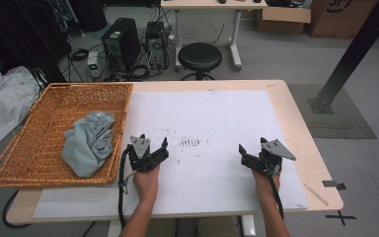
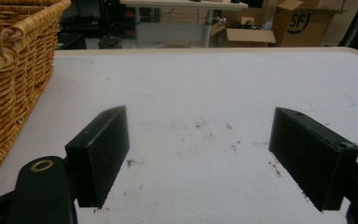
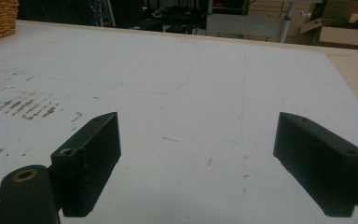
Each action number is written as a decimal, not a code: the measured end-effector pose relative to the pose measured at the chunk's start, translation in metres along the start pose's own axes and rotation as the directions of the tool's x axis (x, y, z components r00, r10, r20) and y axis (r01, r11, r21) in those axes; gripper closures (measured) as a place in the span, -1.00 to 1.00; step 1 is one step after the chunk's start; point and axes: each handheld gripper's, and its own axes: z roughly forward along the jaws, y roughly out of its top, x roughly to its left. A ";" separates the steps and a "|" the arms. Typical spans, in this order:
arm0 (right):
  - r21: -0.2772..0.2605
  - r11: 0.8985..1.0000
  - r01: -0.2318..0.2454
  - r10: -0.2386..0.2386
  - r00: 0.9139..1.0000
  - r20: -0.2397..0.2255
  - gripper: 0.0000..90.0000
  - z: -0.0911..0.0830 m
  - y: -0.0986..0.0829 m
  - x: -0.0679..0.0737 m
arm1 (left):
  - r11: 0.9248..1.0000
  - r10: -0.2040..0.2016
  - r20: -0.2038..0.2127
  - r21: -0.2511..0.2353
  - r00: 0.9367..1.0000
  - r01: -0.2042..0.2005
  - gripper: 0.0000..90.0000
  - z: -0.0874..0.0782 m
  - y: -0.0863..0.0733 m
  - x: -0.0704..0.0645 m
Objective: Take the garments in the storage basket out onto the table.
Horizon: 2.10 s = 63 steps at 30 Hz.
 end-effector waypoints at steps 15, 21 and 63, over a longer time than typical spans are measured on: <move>-0.002 1.000 -0.007 0.007 1.000 0.007 -0.68 0.000 0.000 0.000 | 1.000 0.017 -0.003 -0.004 1.000 -0.017 -0.55 -0.001 0.000 -0.001; -0.008 1.000 -0.011 0.011 1.000 0.009 -0.68 -0.001 0.000 -0.001 | 1.000 0.002 -0.001 0.000 1.000 -0.002 -0.58 0.000 0.000 0.000; 0.009 1.000 -0.001 0.001 1.000 -0.007 -0.68 0.001 0.000 0.000 | 0.988 0.048 0.140 -0.155 0.989 -0.026 -0.65 -0.056 0.096 0.035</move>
